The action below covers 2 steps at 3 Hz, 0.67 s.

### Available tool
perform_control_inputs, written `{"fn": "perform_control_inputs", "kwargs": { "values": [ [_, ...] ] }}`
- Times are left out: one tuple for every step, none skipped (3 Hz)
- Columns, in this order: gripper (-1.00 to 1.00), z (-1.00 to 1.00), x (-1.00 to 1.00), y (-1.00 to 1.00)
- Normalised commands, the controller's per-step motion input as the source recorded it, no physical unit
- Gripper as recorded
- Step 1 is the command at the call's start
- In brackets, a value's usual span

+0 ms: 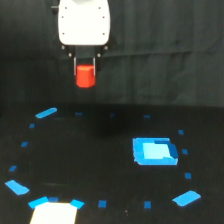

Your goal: Pick up the red object from the table

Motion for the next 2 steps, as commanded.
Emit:
{"fn": "perform_control_inputs", "kwargs": {
  "values": [
    [-0.96,0.27,0.08,0.14],
    [-1.0,0.04,0.14,0.05]
  ]
}}
